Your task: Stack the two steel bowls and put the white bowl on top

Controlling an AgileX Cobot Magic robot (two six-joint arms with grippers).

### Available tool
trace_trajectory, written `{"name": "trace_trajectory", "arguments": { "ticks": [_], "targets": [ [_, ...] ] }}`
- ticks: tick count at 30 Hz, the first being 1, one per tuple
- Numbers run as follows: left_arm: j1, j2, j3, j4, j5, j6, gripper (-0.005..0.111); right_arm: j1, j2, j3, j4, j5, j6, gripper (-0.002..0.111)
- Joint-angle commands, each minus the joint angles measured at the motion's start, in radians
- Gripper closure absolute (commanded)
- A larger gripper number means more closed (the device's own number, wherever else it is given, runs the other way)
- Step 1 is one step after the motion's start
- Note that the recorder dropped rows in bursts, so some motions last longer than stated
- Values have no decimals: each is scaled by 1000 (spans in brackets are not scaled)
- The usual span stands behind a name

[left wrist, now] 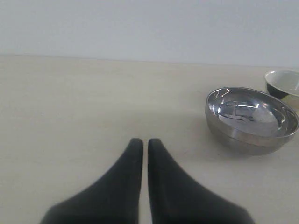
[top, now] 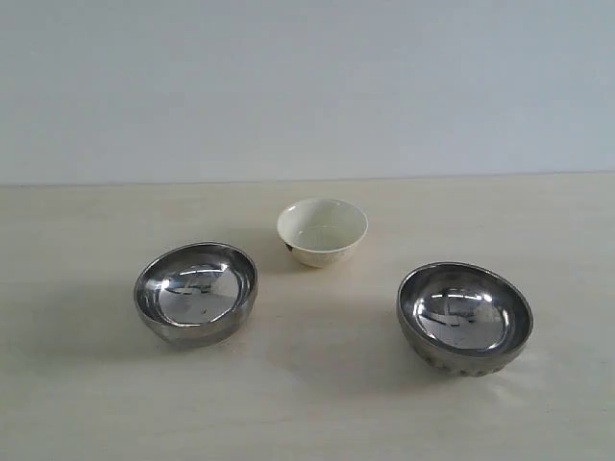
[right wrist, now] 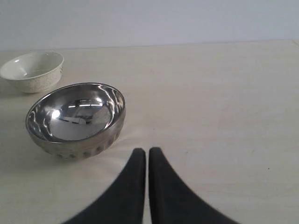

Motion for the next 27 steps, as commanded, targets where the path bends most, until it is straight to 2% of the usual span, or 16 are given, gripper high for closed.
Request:
{"name": "trace_trajectory", "arguments": {
  "ticks": [1,14,23,27],
  "targets": [
    [-5,-3,3,0,-7,-5,103,1,-4,0,-4,-6,0,108],
    [-5,-3,3,0,-7,-5,103,1,-4,0,-6,-25,-32,108],
    [-5,-3,3,0,-7,-5,103,1,-4,0,-6,-384,-94,108],
    [-5,-3,3,0,-7,-5,103,1,-4,0,-6,-587,17,108]
  ]
}}
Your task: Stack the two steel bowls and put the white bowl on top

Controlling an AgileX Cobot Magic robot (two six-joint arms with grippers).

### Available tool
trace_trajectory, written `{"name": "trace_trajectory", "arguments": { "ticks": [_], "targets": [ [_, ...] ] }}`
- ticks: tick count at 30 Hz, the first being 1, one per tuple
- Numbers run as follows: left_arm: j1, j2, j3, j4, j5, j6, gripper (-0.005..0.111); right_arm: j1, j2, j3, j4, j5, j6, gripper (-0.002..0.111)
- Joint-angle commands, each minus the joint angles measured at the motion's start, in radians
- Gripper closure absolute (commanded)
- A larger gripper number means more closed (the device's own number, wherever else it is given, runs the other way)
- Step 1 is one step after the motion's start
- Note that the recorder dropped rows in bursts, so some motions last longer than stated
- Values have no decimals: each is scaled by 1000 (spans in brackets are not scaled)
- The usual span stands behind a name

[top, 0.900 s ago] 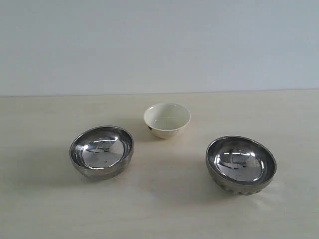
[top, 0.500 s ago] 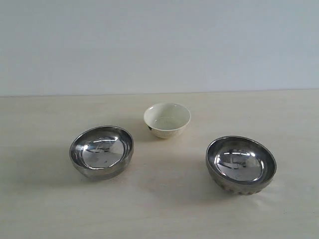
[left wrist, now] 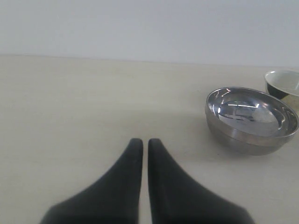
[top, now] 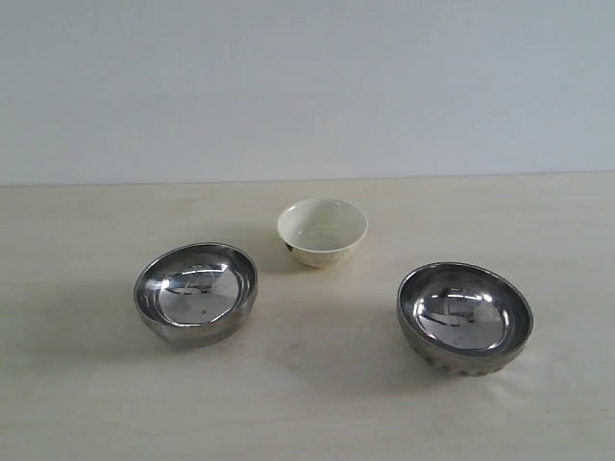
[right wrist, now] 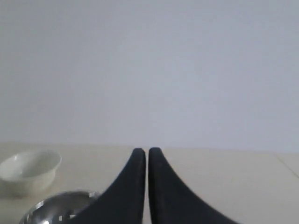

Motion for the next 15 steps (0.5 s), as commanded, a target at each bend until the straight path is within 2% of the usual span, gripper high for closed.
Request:
{"name": "trace_trajectory", "arguments": {
  "ticks": [1,6,8,9,12,15],
  "targets": [
    [-5,-3,3,0,-7,-5,103,1,-4,0,-6,-241,140,108],
    [-5,-3,3,0,-7,-5,103,1,-4,0,-6,-696,594,108],
    [-5,-3,3,0,-7,-5,103,1,-4,-6,-8,-724,625,108],
    [-5,-3,3,0,-7,-5,103,1,-4,-27,-8,-697,625,108],
    [-5,-3,3,0,-7,-5,103,1,-4,-202,-22,-361,624,108],
    [-5,-3,3,0,-7,-5,103,1,36,-377,-181,-124,624,108]
  ]
}}
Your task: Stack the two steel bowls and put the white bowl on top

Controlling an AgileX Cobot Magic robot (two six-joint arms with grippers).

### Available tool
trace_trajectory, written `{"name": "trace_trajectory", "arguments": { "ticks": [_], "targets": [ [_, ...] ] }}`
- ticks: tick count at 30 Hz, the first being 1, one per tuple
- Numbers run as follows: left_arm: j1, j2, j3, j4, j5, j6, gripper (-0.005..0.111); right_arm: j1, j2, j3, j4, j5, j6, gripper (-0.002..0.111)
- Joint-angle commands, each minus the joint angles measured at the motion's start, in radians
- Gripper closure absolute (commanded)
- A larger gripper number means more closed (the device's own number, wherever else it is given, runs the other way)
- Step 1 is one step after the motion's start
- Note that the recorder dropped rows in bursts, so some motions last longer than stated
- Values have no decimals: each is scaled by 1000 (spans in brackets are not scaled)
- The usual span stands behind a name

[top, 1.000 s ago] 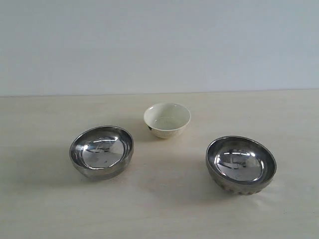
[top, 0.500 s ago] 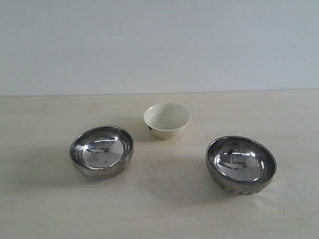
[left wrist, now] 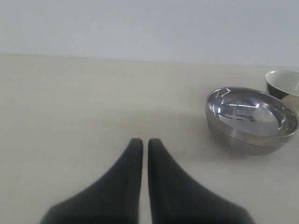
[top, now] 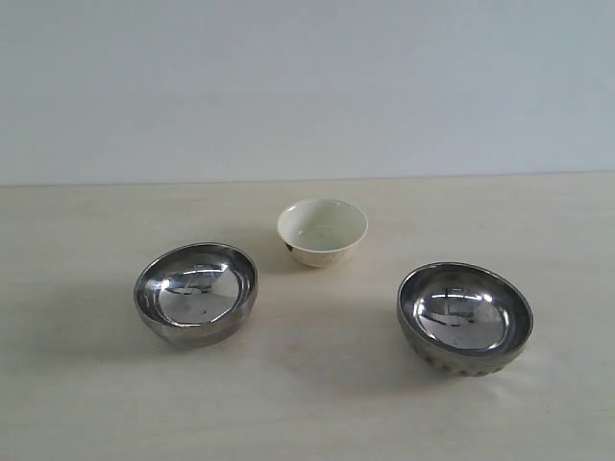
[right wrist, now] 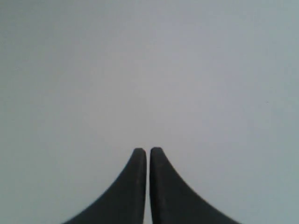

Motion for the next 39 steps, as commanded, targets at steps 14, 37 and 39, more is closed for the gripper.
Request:
{"name": "trace_trajectory", "arguments": {
  "ticks": [14,37,39],
  "targets": [
    [-5,-3,3,0,-7,-5,103,1,530,-561,-184,576,-86,14],
    [-5,-3,3,0,-7,-5,103,159,1227,-677,1018,1002,-1213,14],
    [-5,-3,3,0,-7,-5,103,254,1275,-677,1018,918,-1234,14]
  ]
}}
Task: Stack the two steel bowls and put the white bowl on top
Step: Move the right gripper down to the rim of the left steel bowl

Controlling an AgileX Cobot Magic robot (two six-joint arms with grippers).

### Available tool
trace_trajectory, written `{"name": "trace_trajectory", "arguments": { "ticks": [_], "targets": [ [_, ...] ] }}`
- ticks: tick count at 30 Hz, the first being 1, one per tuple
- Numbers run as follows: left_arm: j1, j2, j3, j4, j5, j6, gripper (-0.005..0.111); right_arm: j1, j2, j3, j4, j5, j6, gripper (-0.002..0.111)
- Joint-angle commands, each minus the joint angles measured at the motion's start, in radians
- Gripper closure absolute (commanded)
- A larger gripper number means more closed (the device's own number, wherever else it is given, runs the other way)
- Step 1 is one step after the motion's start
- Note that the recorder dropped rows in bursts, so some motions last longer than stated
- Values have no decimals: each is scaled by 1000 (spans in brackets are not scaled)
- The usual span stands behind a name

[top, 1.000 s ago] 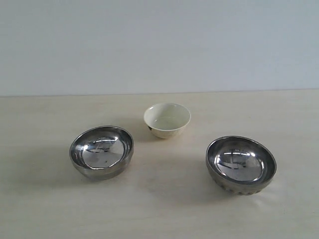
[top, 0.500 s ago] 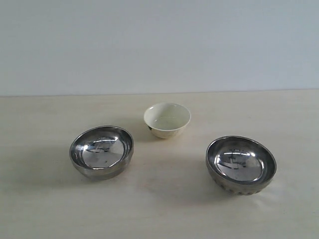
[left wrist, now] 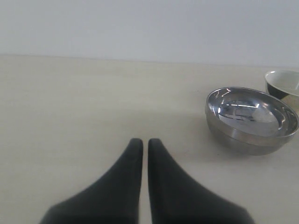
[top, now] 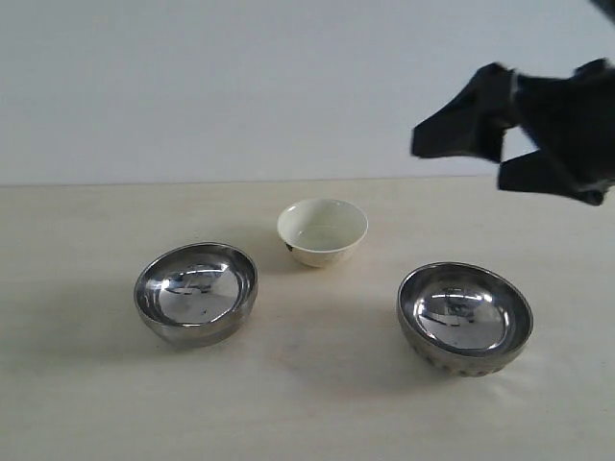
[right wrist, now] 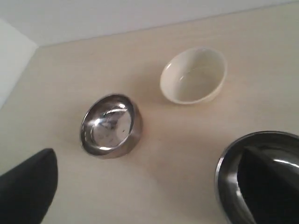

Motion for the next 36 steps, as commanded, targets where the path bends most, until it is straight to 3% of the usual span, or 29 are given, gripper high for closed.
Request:
{"name": "trace_trajectory", "arguments": {
  "ticks": [1,6,11,19,36],
  "targets": [
    [-5,-3,3,0,-7,-5,103,206,110,-9,35,-154,-78,14],
    [-5,-3,3,0,-7,-5,103,437,243,-15,35,-457,-78,14],
    [-5,-3,3,0,-7,-5,103,590,513,-173,35,-538,-70,14],
    [-5,-3,3,0,-7,-5,103,605,756,-301,35,-584,34,14],
    [-5,-3,3,0,-7,-5,103,605,951,-443,35,-645,140,14]
  ]
}}
